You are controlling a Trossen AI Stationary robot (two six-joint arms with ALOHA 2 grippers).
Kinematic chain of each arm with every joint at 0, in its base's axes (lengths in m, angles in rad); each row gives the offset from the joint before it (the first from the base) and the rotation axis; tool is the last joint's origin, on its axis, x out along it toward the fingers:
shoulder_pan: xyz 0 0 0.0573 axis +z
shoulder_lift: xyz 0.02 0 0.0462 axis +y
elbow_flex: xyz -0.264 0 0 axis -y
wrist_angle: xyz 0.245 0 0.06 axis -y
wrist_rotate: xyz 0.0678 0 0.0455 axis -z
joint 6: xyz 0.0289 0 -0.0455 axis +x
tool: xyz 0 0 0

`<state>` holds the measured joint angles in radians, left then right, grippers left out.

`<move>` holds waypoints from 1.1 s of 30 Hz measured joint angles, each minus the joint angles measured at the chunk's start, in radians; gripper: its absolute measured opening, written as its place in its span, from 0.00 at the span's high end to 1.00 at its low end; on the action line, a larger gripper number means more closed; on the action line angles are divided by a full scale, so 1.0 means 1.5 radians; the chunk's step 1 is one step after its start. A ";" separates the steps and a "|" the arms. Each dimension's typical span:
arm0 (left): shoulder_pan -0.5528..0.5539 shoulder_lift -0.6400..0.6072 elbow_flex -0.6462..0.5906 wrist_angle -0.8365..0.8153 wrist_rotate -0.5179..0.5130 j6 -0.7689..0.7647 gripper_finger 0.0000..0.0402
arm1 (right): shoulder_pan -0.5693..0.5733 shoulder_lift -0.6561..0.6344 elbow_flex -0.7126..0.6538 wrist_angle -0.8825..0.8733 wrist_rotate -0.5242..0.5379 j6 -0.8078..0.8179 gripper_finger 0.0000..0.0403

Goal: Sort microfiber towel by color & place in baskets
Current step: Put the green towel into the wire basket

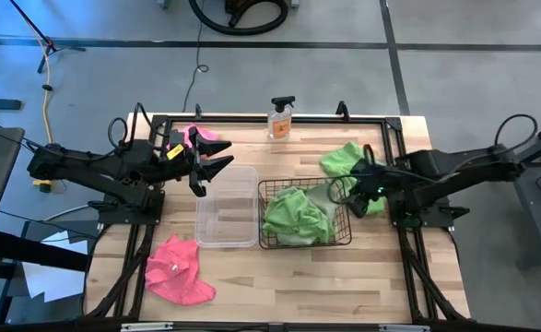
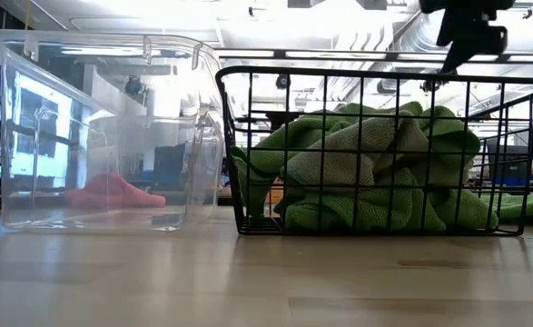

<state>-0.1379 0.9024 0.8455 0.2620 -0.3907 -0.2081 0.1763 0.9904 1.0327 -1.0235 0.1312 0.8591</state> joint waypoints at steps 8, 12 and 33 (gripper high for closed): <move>0.000 0.000 0.000 0.022 -0.010 0.000 0.50 | -0.016 -0.130 -0.161 0.461 0.056 -0.106 0.47; 0.000 0.000 0.000 0.030 -0.010 0.000 0.50 | -0.063 -0.128 -0.189 0.696 0.073 -0.241 0.47; 0.000 0.000 0.000 0.026 -0.009 0.002 0.50 | -0.140 -0.046 -0.037 0.602 0.092 -0.288 0.47</move>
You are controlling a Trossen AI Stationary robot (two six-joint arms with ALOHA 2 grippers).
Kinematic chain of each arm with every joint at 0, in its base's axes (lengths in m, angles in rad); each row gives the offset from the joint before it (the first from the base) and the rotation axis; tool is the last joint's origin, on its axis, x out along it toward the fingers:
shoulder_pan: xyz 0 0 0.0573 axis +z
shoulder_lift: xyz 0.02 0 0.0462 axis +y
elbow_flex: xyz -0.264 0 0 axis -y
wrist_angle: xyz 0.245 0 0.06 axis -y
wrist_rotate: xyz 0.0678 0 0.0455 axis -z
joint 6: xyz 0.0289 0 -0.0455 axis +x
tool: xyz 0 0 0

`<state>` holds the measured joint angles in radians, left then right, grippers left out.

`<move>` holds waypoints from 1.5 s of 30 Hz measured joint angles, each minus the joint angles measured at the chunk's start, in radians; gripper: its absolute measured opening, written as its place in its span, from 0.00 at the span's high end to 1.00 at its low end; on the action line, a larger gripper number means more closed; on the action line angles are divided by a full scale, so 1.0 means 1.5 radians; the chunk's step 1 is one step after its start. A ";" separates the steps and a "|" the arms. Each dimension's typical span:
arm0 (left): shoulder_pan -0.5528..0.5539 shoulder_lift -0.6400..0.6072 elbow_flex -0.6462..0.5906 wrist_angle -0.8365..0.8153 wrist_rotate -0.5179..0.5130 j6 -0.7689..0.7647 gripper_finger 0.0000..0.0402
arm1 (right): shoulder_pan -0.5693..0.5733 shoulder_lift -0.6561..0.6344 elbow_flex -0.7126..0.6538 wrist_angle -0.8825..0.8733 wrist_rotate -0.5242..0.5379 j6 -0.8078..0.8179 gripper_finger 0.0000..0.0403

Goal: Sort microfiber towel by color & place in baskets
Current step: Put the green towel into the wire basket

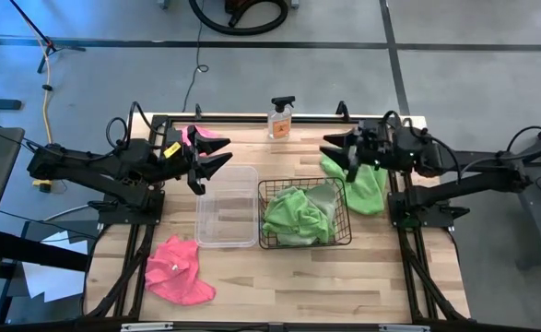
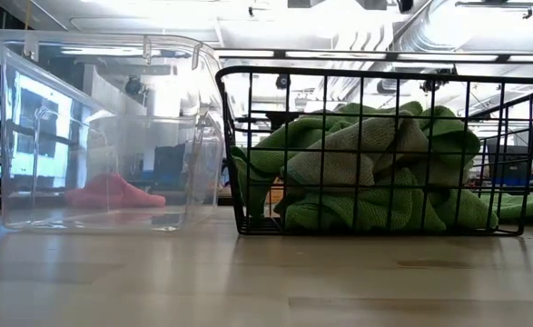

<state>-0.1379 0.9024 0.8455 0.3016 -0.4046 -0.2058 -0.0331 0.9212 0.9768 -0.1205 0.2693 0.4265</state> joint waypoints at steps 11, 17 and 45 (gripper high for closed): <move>0.000 0.000 0.000 -0.012 0.000 0.000 0.50 | -0.155 0.161 0.206 -0.537 0.042 0.130 0.47; 0.000 0.000 0.000 -0.027 0.001 0.000 0.50 | -0.269 0.255 0.232 -0.653 0.023 0.082 0.47; 0.000 0.000 0.000 -0.048 0.001 0.029 0.50 | -0.477 0.303 -0.181 -0.478 -0.172 0.182 0.47</move>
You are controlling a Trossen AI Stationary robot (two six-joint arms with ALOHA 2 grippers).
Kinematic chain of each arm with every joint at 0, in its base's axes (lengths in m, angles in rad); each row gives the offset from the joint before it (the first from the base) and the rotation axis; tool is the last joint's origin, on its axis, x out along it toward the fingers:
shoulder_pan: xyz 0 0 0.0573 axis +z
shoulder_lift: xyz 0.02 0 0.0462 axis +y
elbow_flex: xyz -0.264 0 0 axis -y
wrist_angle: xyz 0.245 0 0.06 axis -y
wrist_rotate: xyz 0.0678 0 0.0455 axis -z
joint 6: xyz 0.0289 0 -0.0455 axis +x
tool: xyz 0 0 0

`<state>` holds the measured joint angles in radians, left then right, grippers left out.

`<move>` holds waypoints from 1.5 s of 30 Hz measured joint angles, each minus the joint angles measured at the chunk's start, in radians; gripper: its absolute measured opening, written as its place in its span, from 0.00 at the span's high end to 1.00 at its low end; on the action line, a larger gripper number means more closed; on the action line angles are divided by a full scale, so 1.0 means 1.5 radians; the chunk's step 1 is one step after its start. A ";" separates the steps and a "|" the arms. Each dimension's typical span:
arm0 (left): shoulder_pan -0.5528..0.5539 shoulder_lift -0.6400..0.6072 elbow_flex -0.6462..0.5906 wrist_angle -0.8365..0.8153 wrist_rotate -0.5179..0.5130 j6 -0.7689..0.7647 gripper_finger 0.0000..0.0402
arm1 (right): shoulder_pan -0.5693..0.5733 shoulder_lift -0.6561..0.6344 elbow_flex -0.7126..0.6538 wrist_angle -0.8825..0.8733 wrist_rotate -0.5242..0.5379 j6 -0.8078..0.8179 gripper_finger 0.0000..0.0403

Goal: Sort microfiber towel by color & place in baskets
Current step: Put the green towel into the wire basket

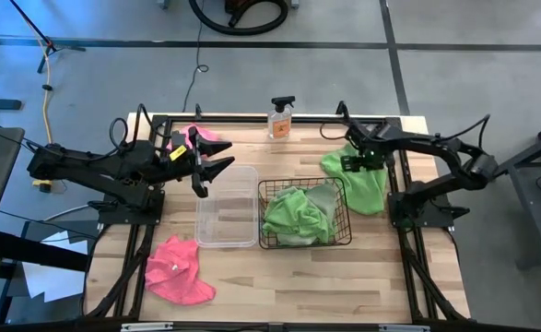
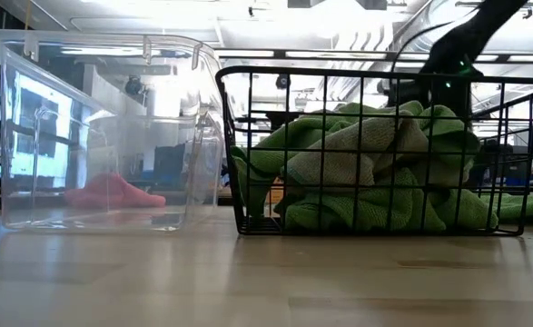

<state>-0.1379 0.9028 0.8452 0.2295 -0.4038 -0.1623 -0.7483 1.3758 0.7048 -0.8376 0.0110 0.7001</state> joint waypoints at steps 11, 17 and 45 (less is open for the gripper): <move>0.000 0.000 0.000 0.006 -0.001 -0.006 0.50 | 0.001 -0.004 -0.091 0.081 0.002 0.039 0.47; 0.000 0.000 0.000 0.005 -0.002 -0.013 0.50 | 0.001 -0.003 -0.094 0.089 0.004 0.035 0.47; 0.000 0.000 0.000 0.005 -0.003 -0.047 0.50 | 0.000 -0.002 -0.096 0.090 0.009 -0.007 0.99</move>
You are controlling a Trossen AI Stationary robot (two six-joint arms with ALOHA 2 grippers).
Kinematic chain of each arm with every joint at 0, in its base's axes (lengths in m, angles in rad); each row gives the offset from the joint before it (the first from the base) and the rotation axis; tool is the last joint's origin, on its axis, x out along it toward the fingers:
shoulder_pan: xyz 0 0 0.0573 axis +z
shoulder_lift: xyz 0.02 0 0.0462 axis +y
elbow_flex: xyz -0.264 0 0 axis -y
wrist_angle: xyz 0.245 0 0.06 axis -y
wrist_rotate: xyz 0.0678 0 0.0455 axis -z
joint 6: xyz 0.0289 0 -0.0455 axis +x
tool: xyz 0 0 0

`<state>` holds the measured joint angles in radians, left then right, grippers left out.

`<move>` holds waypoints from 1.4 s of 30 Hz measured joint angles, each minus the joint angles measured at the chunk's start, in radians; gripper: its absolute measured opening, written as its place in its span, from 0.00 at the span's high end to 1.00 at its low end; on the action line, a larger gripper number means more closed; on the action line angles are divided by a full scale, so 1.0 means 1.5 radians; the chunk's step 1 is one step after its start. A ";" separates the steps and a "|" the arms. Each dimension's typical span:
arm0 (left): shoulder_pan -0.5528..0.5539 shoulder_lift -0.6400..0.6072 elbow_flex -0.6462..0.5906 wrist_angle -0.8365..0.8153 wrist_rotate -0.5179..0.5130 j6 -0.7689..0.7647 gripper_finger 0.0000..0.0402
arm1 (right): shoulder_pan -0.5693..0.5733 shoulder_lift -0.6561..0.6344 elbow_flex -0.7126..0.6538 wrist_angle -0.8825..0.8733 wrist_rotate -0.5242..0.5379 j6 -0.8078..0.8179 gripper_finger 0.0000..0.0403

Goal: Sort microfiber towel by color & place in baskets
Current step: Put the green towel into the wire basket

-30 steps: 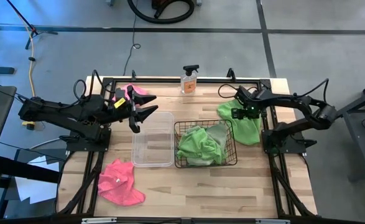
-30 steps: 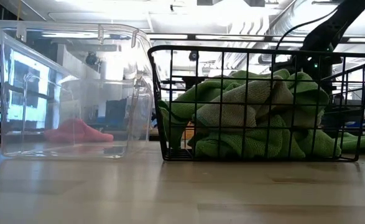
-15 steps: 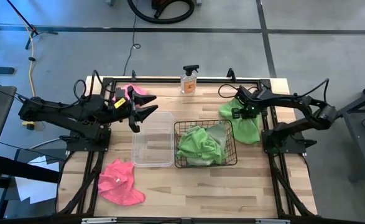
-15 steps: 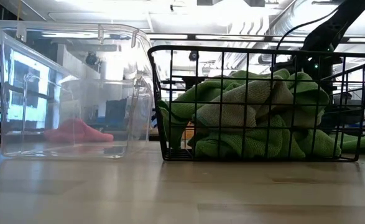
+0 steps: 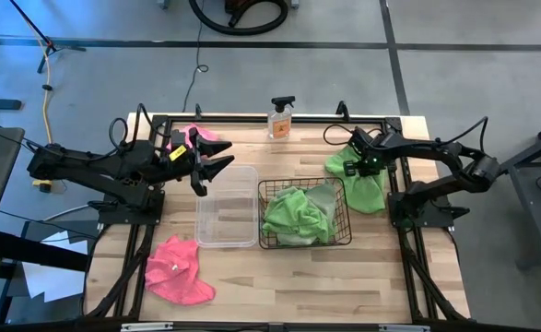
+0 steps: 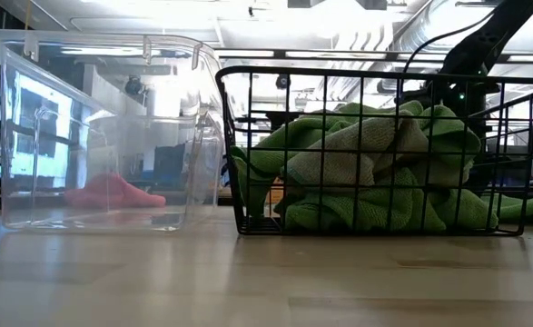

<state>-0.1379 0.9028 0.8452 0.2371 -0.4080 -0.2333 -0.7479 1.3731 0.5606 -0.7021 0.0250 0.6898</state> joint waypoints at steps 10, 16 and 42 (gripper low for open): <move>0.000 0.000 0.000 0.000 0.000 0.000 0.50 | 0.001 -0.054 0.021 -0.003 0.000 -0.027 1.00; 0.000 0.000 0.000 0.000 0.000 0.000 0.50 | 0.001 -0.125 0.070 -0.013 0.017 -0.029 1.00; 0.000 0.000 0.000 0.000 0.001 -0.018 0.50 | 0.029 -0.250 0.476 -0.116 0.169 -0.164 1.00</move>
<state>-0.1379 0.9028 0.8452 0.2372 -0.4072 -0.2600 -0.7040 0.9977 1.2744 -0.8757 0.2790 0.4438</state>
